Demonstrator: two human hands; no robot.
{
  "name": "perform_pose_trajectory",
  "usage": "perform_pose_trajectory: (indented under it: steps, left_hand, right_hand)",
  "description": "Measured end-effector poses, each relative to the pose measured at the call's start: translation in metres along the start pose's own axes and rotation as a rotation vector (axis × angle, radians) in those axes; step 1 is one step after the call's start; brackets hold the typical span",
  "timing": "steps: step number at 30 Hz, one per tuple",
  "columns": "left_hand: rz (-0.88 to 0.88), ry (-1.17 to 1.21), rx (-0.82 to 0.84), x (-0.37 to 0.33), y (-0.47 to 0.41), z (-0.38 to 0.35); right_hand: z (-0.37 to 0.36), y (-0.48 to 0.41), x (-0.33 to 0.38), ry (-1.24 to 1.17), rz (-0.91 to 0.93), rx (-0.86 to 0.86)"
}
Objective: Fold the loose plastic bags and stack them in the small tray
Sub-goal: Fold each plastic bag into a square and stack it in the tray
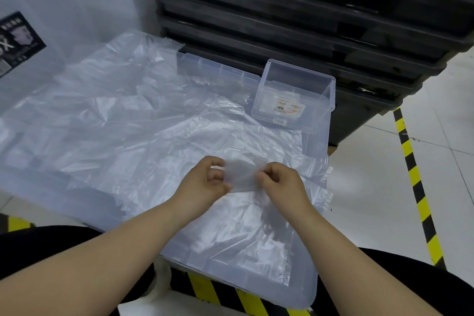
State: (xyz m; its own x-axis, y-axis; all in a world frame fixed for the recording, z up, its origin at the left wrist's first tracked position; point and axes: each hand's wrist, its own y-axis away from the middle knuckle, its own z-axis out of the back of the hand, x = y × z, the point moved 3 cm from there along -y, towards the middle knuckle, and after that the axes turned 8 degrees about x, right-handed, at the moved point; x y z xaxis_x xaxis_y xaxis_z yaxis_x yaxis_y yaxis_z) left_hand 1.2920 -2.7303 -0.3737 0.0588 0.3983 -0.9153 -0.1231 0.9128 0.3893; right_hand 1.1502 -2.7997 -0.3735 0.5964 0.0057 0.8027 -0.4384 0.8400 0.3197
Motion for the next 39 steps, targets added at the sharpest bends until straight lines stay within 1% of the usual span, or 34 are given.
perform_pose_trajectory:
  steps: [2, 5, 10, 11, 12, 13, 15, 16, 18, 20, 21, 23, 26, 27, 29, 30, 31, 33, 35, 37, 38, 39]
  left_hand:
    - [0.048, 0.025, -0.053, 0.001, 0.0, 0.002]
    - [0.092, 0.04, -0.098, 0.0, -0.001, 0.0]
    - [0.145, 0.118, -0.141, 0.001, 0.001, 0.0]
    - [0.156, 0.122, -0.15, 0.0, 0.002, 0.002]
    - [0.161, 0.077, -0.15, -0.001, 0.003, 0.005]
    - [0.158, -0.033, -0.138, -0.003, 0.005, 0.007]
    - [0.099, -0.386, -0.111, -0.008, 0.009, 0.011]
    - [0.028, -0.6, -0.147, -0.011, 0.011, 0.013]
    - [-0.206, -0.97, -0.255, -0.013, 0.014, 0.014]
    - [-0.417, -1.135, -0.283, -0.004, 0.013, 0.006]
    - [-0.477, -1.197, -0.271, 0.003, 0.01, 0.003]
    - [-0.439, -1.291, -0.17, 0.015, 0.004, -0.001]
    - [-0.29, -1.352, 0.003, 0.025, 0.0, -0.002]
    - [-0.244, -1.344, 0.019, 0.026, -0.001, -0.002]
    - [-0.153, -1.279, 0.042, 0.025, 0.001, 0.001]
    - [-0.123, -1.269, 0.069, 0.023, 0.001, 0.001]
    - [-0.138, -1.274, 0.081, 0.024, -0.001, 0.001]
    - [-0.111, -1.283, 0.095, 0.026, 0.001, 0.001]
    - [-0.1, -1.338, 0.121, 0.024, 0.001, 0.0]
    - [-0.087, -1.327, 0.111, 0.023, 0.001, -0.001]
    - [-0.074, -1.322, 0.103, 0.025, 0.0, 0.0]
    - [-0.065, -1.326, 0.105, 0.024, 0.0, 0.0]
  right_hand:
    - [-0.002, -0.006, 0.002, 0.005, -0.011, -0.009]
    - [-0.006, -0.013, 0.007, 0.092, -0.029, -0.001]
    - [-0.011, -0.018, 0.018, 0.341, -0.061, 0.007]
    - [-0.012, -0.019, 0.019, 0.383, -0.062, 0.006]
    - [-0.014, -0.019, 0.02, 0.423, -0.063, 0.011]
    - [-0.015, -0.019, 0.021, 0.452, -0.061, 0.014]
    - [-0.017, -0.019, 0.021, 0.473, -0.058, 0.016]
    - [-0.018, -0.02, 0.021, 0.478, -0.054, 0.011]
    - [-0.019, -0.02, 0.021, 0.509, -0.042, -0.004]
    - [-0.021, -0.02, 0.02, 0.55, -0.029, -0.012]
    - [-0.022, -0.019, 0.021, 0.562, -0.02, -0.015]
    - [-0.023, -0.019, 0.022, 0.599, -0.001, -0.014]
    - [-0.028, -0.019, 0.022, 0.667, 0.043, -0.04]
    - [-0.029, -0.018, 0.023, 0.706, 0.089, -0.097]
    - [-0.034, -0.015, 0.026, 0.787, 0.238, -0.262]
    - [-0.038, -0.013, 0.026, 0.824, 0.32, -0.288]
    - [-0.043, -0.013, 0.027, 0.859, 0.374, -0.25]
    - [-0.052, -0.014, 0.02, 0.926, 0.405, -0.11]
    - [-0.053, -0.014, 0.018, 0.916, 0.349, 0.026]
    - [-0.051, -0.017, 0.014, 0.924, 0.293, 0.149]
    - [-0.048, -0.016, 0.01, 0.923, 0.246, 0.184]
    - [-0.044, -0.016, 0.006, 0.922, 0.213, 0.183]
